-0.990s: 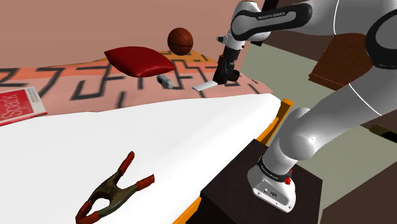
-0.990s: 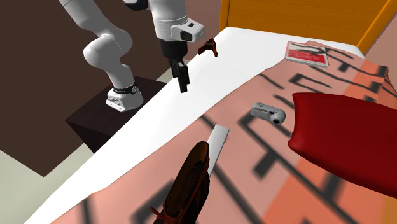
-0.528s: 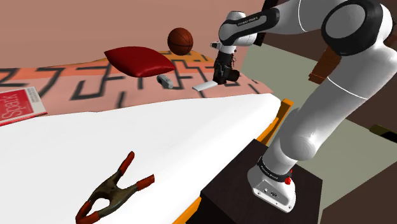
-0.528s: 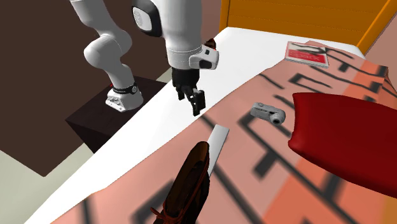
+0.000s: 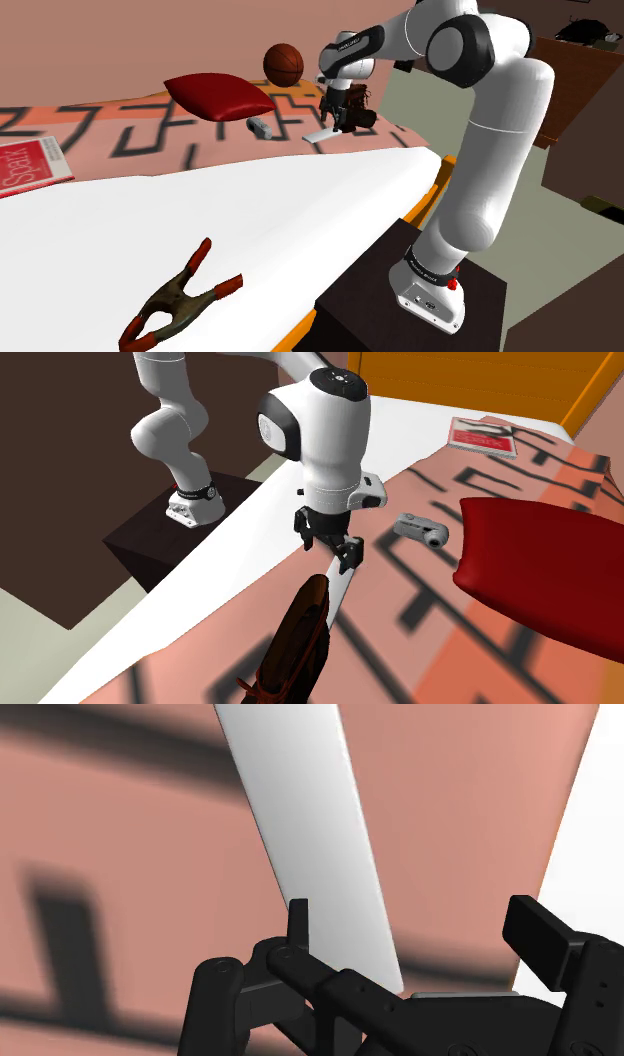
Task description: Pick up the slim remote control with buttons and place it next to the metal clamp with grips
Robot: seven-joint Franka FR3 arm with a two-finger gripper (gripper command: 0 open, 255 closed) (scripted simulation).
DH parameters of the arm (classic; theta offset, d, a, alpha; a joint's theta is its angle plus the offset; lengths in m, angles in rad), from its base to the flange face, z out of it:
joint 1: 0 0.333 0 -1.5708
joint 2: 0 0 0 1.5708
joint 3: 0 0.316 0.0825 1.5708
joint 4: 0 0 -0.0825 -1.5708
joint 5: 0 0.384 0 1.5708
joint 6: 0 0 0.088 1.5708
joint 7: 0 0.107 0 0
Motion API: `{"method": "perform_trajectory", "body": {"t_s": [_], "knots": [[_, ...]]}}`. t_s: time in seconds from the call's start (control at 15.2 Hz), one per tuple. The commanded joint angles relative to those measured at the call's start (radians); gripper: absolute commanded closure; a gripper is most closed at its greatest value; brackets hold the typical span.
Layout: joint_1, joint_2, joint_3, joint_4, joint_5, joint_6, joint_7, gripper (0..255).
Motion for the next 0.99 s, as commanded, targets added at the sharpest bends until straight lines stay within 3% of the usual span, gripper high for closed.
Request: {"method": "perform_trajectory", "body": {"t_s": [0.0, 0.07, 0.59, 0.92], "knots": [[-0.028, 0.098, 0.015, 0.088, 0.041, -0.003, -0.092, 0], [-0.04, 0.13, 0.024, 0.12, 0.051, -0.006, -0.119, 0], [-0.05, 0.177, 0.039, 0.079, 0.079, 0.078, -0.137, 0], [-0.05, 0.177, 0.039, 0.079, 0.079, 0.078, -0.137, 0]]}}
